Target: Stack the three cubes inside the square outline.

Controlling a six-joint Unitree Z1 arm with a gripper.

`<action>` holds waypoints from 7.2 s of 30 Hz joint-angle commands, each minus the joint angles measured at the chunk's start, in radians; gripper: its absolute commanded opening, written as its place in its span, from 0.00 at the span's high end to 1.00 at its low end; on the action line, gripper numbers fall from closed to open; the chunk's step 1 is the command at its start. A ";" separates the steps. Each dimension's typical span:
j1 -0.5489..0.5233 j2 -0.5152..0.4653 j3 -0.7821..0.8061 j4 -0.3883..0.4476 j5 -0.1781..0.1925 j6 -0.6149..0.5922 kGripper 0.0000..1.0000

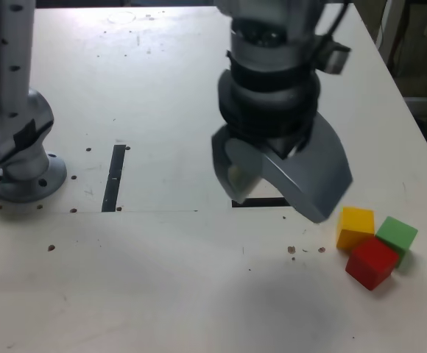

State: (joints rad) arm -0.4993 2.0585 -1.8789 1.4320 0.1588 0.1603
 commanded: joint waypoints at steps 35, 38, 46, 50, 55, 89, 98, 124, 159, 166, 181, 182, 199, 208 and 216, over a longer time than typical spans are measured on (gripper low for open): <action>-0.011 0.382 -0.500 0.153 -0.013 0.227 0.11; 0.009 0.391 -0.522 0.159 -0.027 0.244 0.11; 0.030 0.413 -0.526 0.165 -0.033 0.265 0.11; 0.030 0.423 -0.514 0.166 -0.037 0.266 0.11; 0.031 0.437 -0.520 0.166 -0.052 0.267 0.11; 0.090 0.501 -0.607 0.181 -0.073 0.313 0.16; 0.091 0.523 -0.649 0.179 -0.076 0.324 0.34; 0.091 0.525 -0.698 0.189 -0.083 0.325 0.67; 0.114 -0.016 -0.107 0.183 0.039 0.006 0.72; 0.200 -0.109 0.066 0.109 0.013 -0.072 0.72; 0.271 -0.106 0.222 -0.111 -0.012 -0.219 0.72; 0.276 -0.103 0.234 -0.135 -0.018 -0.224 0.72; 0.380 -0.103 0.420 -0.340 -0.072 -0.220 0.72; 0.380 -0.089 0.435 -0.382 -0.083 -0.222 0.72; 0.380 -0.088 0.460 -0.400 -0.083 -0.222 0.72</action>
State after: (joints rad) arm -0.1212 1.9685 -1.4216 1.0345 0.0765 -0.0607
